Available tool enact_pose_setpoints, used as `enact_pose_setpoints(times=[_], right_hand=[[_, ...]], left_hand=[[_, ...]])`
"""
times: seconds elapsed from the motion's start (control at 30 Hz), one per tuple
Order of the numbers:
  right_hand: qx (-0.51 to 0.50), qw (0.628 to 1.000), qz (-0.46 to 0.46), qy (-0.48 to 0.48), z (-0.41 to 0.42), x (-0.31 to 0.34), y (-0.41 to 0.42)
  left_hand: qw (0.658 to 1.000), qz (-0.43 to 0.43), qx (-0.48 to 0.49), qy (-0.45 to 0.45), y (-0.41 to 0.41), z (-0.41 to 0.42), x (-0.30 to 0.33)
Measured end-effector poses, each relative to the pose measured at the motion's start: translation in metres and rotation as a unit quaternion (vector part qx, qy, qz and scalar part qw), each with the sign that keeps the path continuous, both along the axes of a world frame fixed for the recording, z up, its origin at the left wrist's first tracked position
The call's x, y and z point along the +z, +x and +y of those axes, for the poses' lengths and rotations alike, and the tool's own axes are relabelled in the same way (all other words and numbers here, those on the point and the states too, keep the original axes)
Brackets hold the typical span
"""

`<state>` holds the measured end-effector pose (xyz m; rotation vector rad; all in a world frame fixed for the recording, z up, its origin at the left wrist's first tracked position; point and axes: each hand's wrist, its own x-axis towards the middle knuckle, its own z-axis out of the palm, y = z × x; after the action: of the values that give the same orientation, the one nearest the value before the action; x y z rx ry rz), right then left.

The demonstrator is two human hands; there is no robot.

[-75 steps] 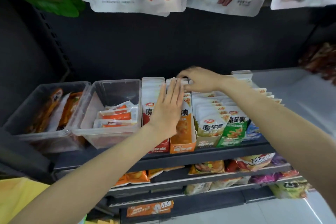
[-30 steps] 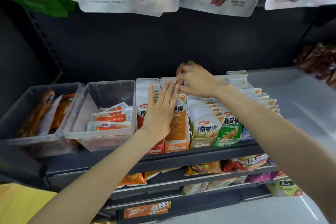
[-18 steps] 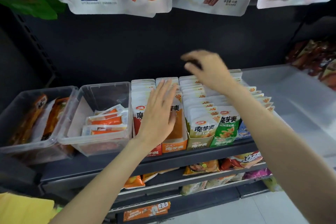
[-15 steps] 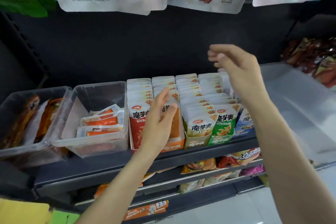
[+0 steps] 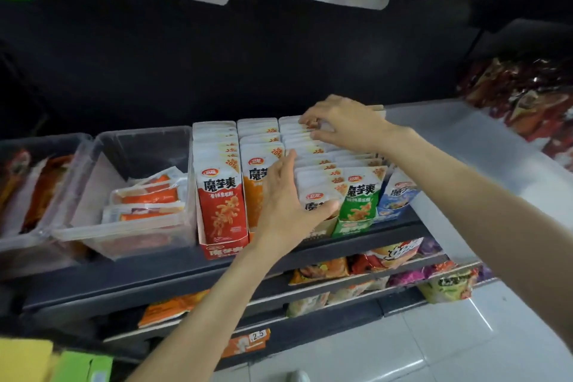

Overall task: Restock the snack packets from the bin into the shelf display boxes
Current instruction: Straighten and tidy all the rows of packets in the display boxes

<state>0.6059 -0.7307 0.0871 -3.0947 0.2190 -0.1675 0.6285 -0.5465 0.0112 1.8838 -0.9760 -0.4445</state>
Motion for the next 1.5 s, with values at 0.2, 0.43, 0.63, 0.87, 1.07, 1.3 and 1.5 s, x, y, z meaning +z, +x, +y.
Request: enact_pose_setpoints(times=[0.2, 0.43, 0.63, 0.87, 1.07, 1.3, 1.5], right_hand=[[0.055, 0.995, 0.053, -0.060, -0.013, -0.003, 0.022], [0.095, 0.993, 0.067, -0.015, -0.023, -0.005, 0.032], [0.135, 0.990, 0.040, 0.000, -0.018, -0.006, 0.030], [0.117, 0.990, -0.016, -0.076, -0.015, 0.005, 0.018], [0.187, 0.977, -0.086, 0.049, -0.030, 0.007, -0.004], [0.140, 0.986, 0.033, -0.086, -0.014, 0.005, -0.001], [0.130, 0.990, 0.047, -0.039, -0.002, 0.004, -0.001]], left_hand=[[0.998, -0.037, 0.021, 0.039, 0.011, -0.002, 0.008], [0.987, -0.080, 0.020, 0.140, 0.012, -0.010, 0.021], [0.976, -0.160, 0.042, 0.139, 0.002, -0.013, 0.020], [0.973, -0.199, 0.018, 0.112, 0.000, -0.010, 0.016], [0.972, -0.227, 0.030, 0.051, -0.002, -0.005, 0.001], [0.980, -0.170, 0.094, 0.037, -0.009, -0.007, -0.006], [0.984, -0.109, 0.134, 0.033, -0.021, -0.018, -0.012]])
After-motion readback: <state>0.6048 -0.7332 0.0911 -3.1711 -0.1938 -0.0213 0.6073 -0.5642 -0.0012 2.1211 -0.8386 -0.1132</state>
